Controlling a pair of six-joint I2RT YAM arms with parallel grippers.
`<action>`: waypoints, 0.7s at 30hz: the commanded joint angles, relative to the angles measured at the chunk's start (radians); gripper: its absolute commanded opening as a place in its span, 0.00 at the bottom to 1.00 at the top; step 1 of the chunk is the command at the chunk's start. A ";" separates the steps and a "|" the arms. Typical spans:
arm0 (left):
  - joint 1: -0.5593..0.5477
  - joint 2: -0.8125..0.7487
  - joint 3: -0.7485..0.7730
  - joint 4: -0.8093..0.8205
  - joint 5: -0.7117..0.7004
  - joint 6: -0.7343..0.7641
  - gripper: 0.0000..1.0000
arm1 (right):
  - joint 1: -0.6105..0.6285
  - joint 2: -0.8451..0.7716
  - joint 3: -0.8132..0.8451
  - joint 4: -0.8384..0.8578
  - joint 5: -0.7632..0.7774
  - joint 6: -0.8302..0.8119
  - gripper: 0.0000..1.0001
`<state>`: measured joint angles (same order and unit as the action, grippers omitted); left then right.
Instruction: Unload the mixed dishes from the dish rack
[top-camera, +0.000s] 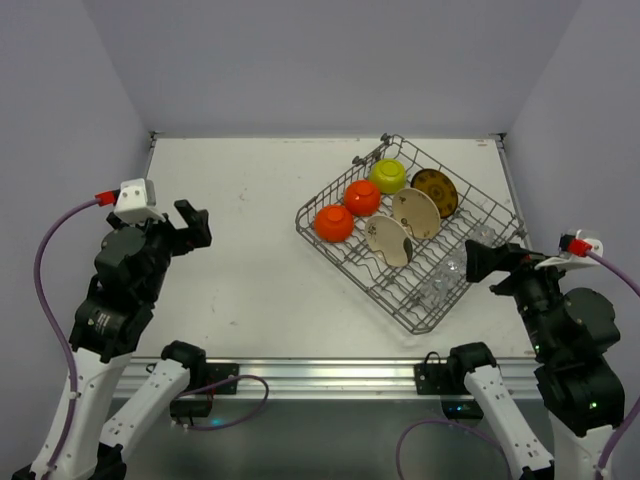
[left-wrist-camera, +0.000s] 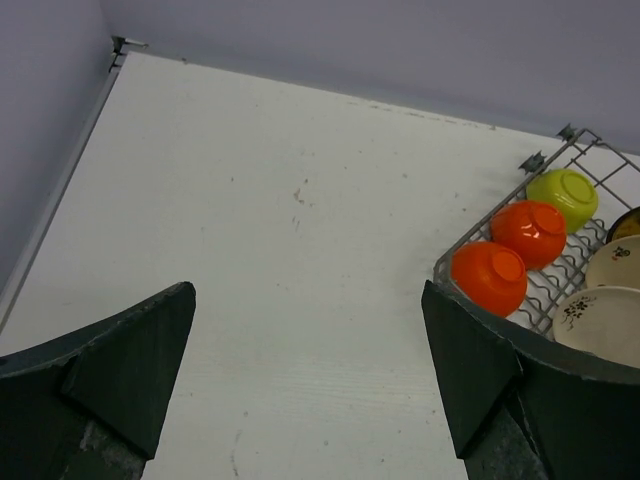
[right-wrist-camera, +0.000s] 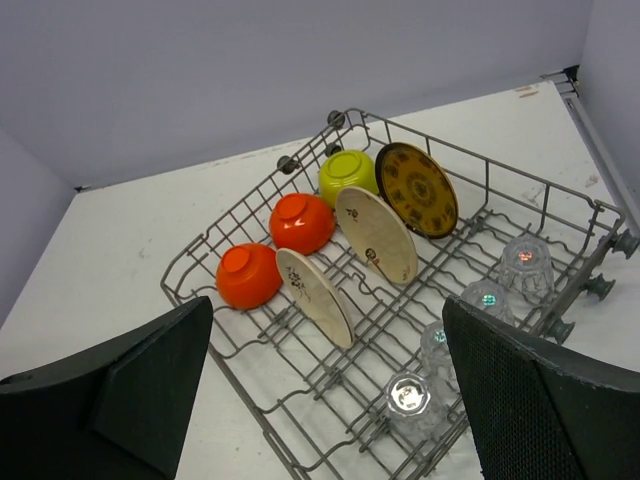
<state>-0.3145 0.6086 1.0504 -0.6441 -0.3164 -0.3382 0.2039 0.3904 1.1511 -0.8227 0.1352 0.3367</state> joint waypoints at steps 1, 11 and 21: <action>0.008 0.003 -0.016 0.030 0.034 -0.004 1.00 | 0.003 0.008 -0.008 0.040 0.038 0.001 0.99; 0.006 -0.009 -0.127 0.112 0.089 -0.035 1.00 | 0.005 0.148 -0.128 0.301 -0.352 -0.099 0.99; 0.006 0.071 -0.251 0.159 0.076 -0.033 1.00 | 0.169 0.692 0.104 0.065 -0.069 -0.400 0.99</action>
<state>-0.3141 0.6842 0.7971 -0.5388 -0.2531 -0.3603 0.3321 1.0378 1.2003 -0.6697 -0.0467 0.1093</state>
